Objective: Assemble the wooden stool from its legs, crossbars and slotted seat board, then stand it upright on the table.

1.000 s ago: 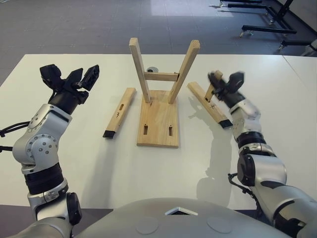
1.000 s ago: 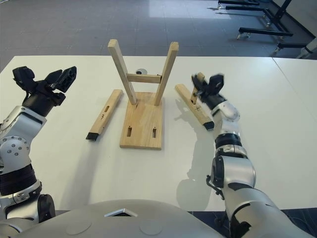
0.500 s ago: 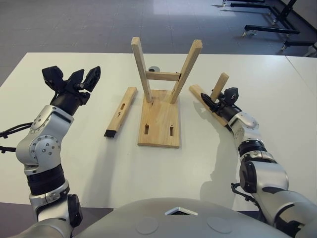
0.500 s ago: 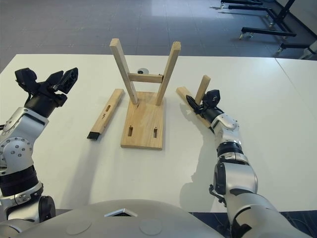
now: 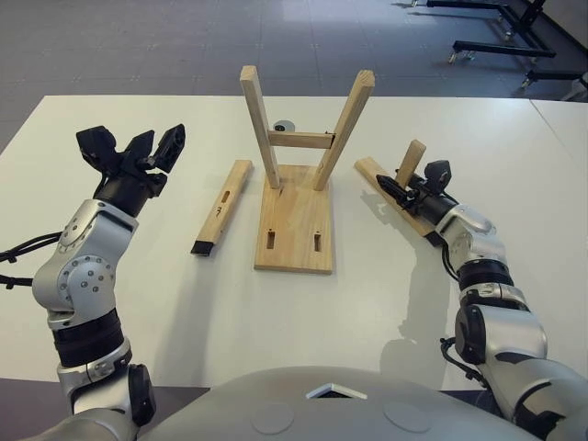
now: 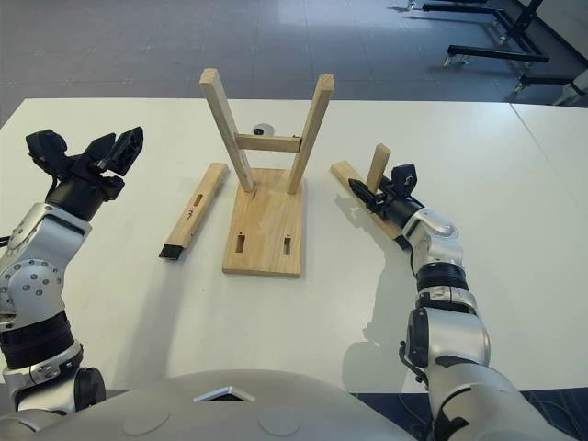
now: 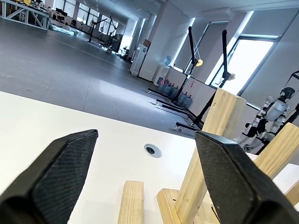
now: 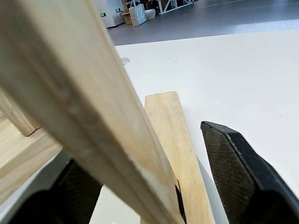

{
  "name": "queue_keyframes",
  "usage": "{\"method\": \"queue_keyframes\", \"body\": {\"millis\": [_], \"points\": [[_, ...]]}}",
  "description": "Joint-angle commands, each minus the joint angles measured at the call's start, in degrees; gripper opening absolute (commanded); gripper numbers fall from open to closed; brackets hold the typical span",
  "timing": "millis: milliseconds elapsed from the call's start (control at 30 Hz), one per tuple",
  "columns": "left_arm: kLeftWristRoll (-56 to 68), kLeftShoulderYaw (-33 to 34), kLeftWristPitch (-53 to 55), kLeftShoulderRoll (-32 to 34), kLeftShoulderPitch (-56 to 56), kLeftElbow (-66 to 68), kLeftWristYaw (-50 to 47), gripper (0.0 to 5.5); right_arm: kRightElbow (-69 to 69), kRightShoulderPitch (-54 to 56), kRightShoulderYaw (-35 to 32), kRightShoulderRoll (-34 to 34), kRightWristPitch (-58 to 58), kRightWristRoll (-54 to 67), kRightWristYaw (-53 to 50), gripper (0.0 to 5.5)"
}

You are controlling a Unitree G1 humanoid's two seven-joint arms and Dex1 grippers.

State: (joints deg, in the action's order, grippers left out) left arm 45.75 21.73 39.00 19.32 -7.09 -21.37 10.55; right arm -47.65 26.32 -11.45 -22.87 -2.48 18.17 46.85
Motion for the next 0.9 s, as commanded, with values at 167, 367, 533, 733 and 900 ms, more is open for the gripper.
{"method": "queue_keyframes", "body": {"millis": [167,367,533,733,900], "points": [[-0.3,-0.3,-0.1,0.1,0.4,-0.3,-0.1,3.78,3.9,-3.0,-1.0,-2.8,-2.8,-0.2,-0.6,3.33],[-0.3,-0.2,-0.1,-0.1,0.5,-0.6,-0.4,3.78,4.7,-1.8,-2.0,-4.8,-3.6,0.4,-0.8,3.33],[-0.4,0.1,-0.4,-0.3,0.7,-0.8,-0.7,3.78,6.8,-0.6,-1.9,-5.4,-6.1,0.9,0.7,3.33],[-0.5,0.1,-0.9,-0.6,1.0,-0.9,-0.9,3.78,11.1,-2.2,-1.1,-5.7,-8.8,1.4,3.0,3.33],[-0.3,0.5,-1.2,-0.4,1.5,-1.1,-0.9,3.78,26.3,-8.4,-3.8,-11.2,-18.8,7.4,8.7,3.33]]}}
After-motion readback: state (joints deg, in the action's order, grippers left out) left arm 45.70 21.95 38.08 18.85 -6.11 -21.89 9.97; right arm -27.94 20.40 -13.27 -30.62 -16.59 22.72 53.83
